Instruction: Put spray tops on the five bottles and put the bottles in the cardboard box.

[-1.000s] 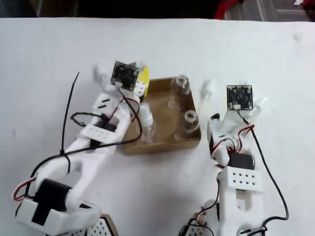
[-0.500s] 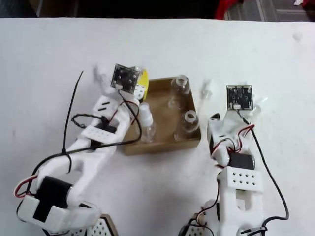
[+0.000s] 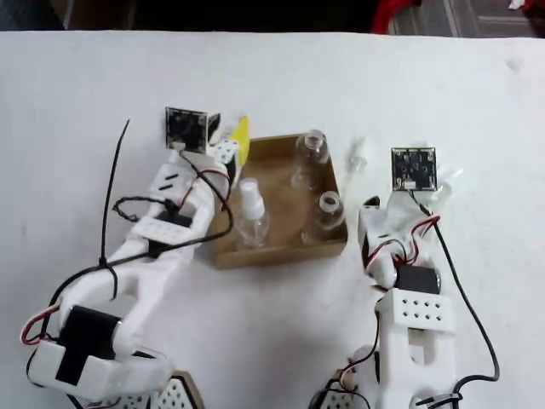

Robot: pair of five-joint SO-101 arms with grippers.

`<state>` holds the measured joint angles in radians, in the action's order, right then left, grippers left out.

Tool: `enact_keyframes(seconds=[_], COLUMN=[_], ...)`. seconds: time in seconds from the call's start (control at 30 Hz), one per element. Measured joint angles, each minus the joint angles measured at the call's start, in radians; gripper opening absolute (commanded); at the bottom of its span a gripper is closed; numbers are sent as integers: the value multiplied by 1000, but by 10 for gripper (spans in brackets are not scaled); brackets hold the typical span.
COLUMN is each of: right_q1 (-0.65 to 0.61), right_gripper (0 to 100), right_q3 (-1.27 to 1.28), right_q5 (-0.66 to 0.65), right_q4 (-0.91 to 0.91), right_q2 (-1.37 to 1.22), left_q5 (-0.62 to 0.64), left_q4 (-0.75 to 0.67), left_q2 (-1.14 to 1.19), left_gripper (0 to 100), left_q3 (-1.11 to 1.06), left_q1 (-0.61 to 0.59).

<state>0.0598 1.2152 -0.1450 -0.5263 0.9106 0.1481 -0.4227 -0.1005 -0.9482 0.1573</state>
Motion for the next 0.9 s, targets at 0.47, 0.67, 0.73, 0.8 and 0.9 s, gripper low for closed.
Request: enact_keyframes(seconds=[0.47, 0.67, 0.73, 0.8, 0.9], right_q1=[0, 0, 0, 2, 0], right_gripper=[209, 209, 209, 209, 209], right_q3=[0, 0, 0, 0, 0], right_q5=[0, 0, 0, 0, 0], right_q4=[0, 0, 0, 0, 0], right_q2=[0, 0, 0, 0, 0], left_q5=[3, 5, 5, 8, 8], left_q4=[379, 839, 947, 1045, 1183], left_q2=[-578, -557, -462, -331, -92], left_gripper=[151, 152, 154, 154, 151], left_q3=[-57, 345, 508, 674, 902], left_q1=[-44, -178, -210, -229, -249])
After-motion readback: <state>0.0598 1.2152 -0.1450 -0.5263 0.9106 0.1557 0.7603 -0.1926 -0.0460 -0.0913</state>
